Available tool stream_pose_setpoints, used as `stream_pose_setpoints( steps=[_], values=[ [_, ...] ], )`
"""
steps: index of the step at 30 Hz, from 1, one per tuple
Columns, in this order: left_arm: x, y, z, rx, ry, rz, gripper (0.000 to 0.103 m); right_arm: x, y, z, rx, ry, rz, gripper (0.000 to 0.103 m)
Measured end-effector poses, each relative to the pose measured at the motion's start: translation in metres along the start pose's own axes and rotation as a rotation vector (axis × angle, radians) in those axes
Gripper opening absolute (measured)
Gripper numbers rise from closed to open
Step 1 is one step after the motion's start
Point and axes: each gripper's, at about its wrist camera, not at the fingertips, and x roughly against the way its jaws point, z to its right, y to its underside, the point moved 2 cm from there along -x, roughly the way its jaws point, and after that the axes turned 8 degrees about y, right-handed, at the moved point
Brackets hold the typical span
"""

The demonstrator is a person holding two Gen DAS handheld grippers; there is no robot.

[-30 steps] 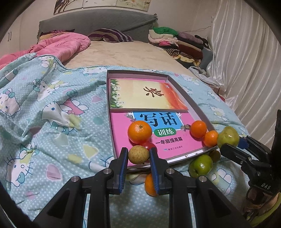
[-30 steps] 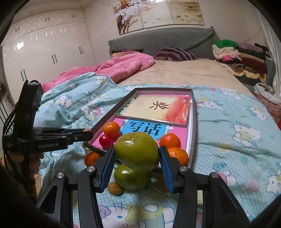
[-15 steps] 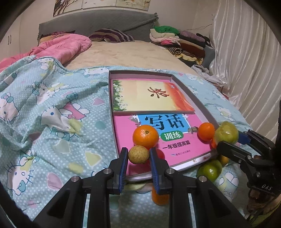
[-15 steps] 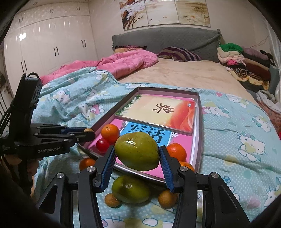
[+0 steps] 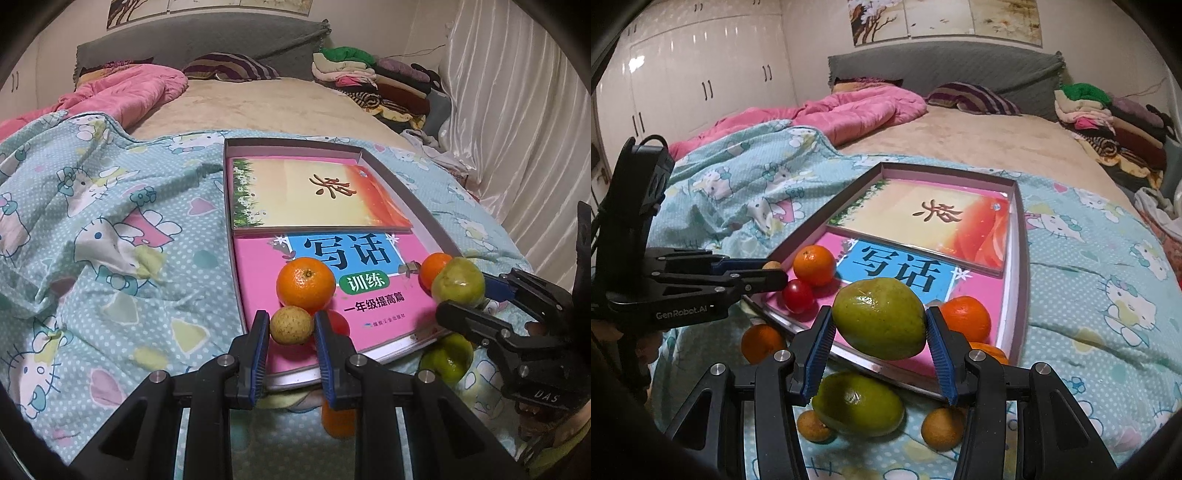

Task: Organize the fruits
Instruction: 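Carry the brown fruit over the tray while the right carries the pomelo onto the workbook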

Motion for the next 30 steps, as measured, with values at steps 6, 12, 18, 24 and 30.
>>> stream_pose_setpoints(
  steps=[6,12,18,24,30],
  values=[
    [-0.001,-0.002,-0.004,0.009,0.02,-0.003,0.025,-0.01,-0.005,-0.003,0.012,-0.002,-0.026,0.051],
    [-0.001,-0.002,-0.006,0.012,0.031,-0.006,0.025,-0.019,-0.008,-0.008,0.032,-0.012,-0.045,0.051],
    [0.0,-0.003,-0.007,0.02,0.042,-0.009,0.025,-0.031,-0.007,-0.012,0.049,-0.022,-0.086,0.051],
    [0.001,-0.003,-0.007,0.023,0.046,-0.01,0.025,-0.034,-0.008,-0.01,0.041,-0.017,-0.093,0.051],
    [0.001,-0.003,-0.007,0.024,0.046,-0.01,0.025,-0.035,-0.008,-0.01,0.042,-0.011,-0.095,0.052]
  ],
)
